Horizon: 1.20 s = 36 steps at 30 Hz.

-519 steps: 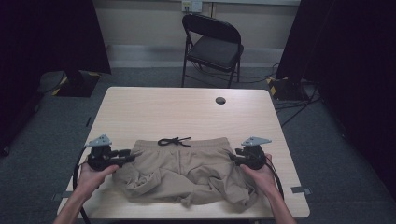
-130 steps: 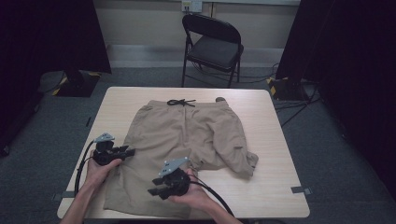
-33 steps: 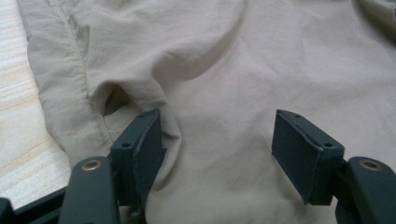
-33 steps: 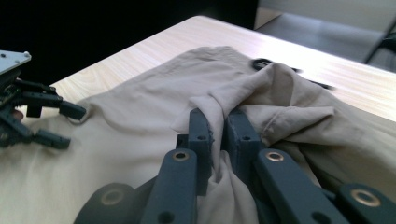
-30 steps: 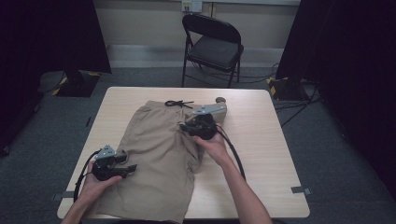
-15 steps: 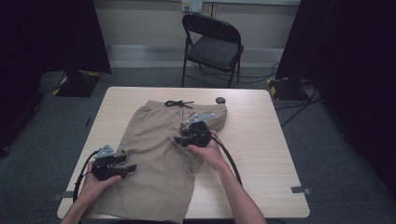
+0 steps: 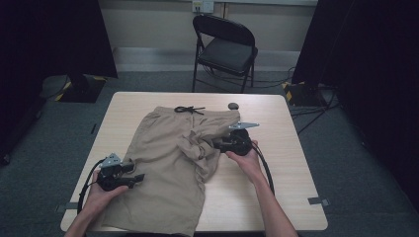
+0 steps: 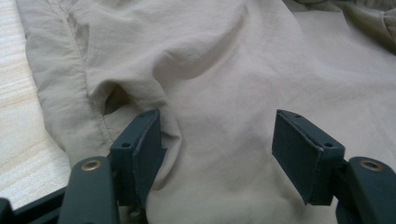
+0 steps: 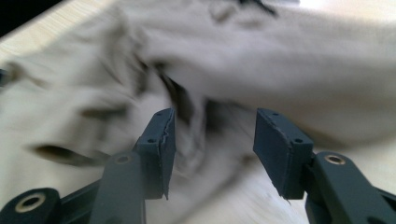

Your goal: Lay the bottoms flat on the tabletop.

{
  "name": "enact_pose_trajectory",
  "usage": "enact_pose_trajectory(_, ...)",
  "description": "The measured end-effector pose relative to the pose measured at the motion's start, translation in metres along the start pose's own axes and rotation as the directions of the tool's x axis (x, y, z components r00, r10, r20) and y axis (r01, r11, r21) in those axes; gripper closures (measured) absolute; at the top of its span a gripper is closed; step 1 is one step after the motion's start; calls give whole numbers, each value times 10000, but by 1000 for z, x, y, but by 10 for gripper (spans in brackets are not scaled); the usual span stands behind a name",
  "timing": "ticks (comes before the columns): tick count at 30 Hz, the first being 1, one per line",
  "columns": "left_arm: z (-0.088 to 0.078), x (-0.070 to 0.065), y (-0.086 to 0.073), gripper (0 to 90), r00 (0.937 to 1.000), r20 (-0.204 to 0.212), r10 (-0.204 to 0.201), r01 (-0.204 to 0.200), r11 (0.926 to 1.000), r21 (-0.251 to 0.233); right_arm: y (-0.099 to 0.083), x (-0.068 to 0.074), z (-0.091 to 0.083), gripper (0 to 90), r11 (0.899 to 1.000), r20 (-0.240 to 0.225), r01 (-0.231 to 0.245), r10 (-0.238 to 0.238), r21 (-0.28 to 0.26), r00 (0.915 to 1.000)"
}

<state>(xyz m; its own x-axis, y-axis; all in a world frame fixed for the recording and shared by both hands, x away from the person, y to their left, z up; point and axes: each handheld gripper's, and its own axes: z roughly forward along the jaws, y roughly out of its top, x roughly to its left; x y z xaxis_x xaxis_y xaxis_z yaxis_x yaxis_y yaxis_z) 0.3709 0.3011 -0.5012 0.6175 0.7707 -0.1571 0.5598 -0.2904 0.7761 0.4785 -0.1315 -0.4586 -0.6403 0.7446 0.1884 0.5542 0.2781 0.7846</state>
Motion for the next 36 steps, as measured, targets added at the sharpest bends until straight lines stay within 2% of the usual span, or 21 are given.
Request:
enact_pose_trajectory(4, 0, 0, 0, 328, 10000, 3, -2, 2, 10000, -5, -14, -10, 14, 451, 9990, 397, -316, 303, 328, 9988)
enact_pose_trajectory(9, 0, 0, 0, 328, 10000, 7, -9, 9, 10000, -9, -20, -11, 23, 463, 9978, 422, -508, 490, 433, 9979)
enact_pose_trajectory(10, 0, 0, 0, 328, 10000, 1, 5, -5, 10000, 2, -21, -7, 26, 623, 9978, 303, -319, 302, 587, 9991)
enact_pose_trajectory(11, 0, 0, 0, 328, 10000, 1, 5, -5, 10000, 2, -21, -7, 26, 623, 9978, 303, -319, 302, 587, 9991)
enact_pose_trajectory(12, 0, 0, 0, 328, 10000, -11, 22, -22, 10000, 4, -22, -1, 27, 778, 9987, 9, -15, 15, 511, 10000)
enact_pose_trajectory(13, 0, 0, 0, 328, 10000, -12, 28, -28, 10000, 12, -22, 2, 25, 825, 9992, -124, 18, -14, 389, 9999)
enact_pose_trajectory(14, 0, 0, 0, 328, 10000, -12, 28, -28, 10000, 12, -22, 2, 25, 825, 9992, -124, 18, -14, 389, 9999)
enact_pose_trajectory(18, 0, 0, 0, 328, 10000, -14, 22, -22, 10000, 5, -13, 27, 12, 892, 9987, -1064, 329, -368, -380, 9936)
enact_pose_trajectory(19, 0, 0, 0, 328, 10000, -14, 22, -22, 10000, 5, -13, 27, 12, 892, 9987, -1064, 329, -368, -380, 9936)
enact_pose_trajectory(20, 0, 0, 0, 328, 10000, -32, 38, -37, 10000, 39, -10, 42, 6, 894, 9965, -1436, 602, -681, -588, 9873)
enact_pose_trajectory(21, 0, 0, 0, 329, 10000, -32, 38, -37, 10000, 39, -10, 42, 6, 894, 9965, -1436, 602, -681, -588, 9873)
enact_pose_trajectory(22, 0, -1, 0, 330, 10000, -51, 35, -35, 10000, 16, -7, 59, 2, 895, 9929, -1812, 957, -1071, -706, 9776)
enact_pose_trajectory(24, 1, -2, 1, 334, 9999, -171, -21, 21, 10000, 41, -6, 77, 0, 896, 9872, -2177, 1388, -1529, -787, 9640)
enact_pose_trajectory(26, 0, -5, 6, 349, 9994, -297, -163, 169, 9997, 194, -6, 92, -1, 896, 9821, -2451, 1700, -1848, -806, 9517)
enact_pose_trajectory(27, 0, -5, 6, 355, 9994, -297, -163, 169, 9997, 194, -6, 92, -1, 896, 9821, -2451, 1700, -1848, -806, 9517)
enact_pose_trajectory(28, -1, -6, 9, 375, 9997, -138, -182, 183, 9998, 75, -7, 102, 2, 896, 9788, -2702, 1892, -2037, -790, 9410)
enact_pose_trajectory(29, -4, -11, 20, 387, 9995, 160, -282, 288, 9989, -366, -9, 106, 4, 896, 9788, -2814, 1909, -2043, -745, 9376)
enact_pose_trajectory(31, -7, -16, 32, 402, 9986, 453, -284, 319, 9964, -779, -12, 112, 8, 897, 9783, -3030, 1965, -2071, -654, 9302)
enact_pose_trajectory(34, -9, -22, 41, 407, 9976, 626, -296, 370, 9922, -1190, -18, 126, 12, 898, 9748, -3427, 2167, -2216, -529, 9130)
enact_pose_trajectory(35, -9, -22, 41, 404, 9976, 626, -296, 370, 9922, -1190, -18, 126, 12, 898, 9748, -3427, 2167, -2216, -529, 9130)
enact_pose_trajectory(36, -9, -23, 42, 404, 9978, 599, -268, 338, 9922, -1197, -20, 132, 14, 898, 9727, -3585, 2274, -2285, -457, 9052)
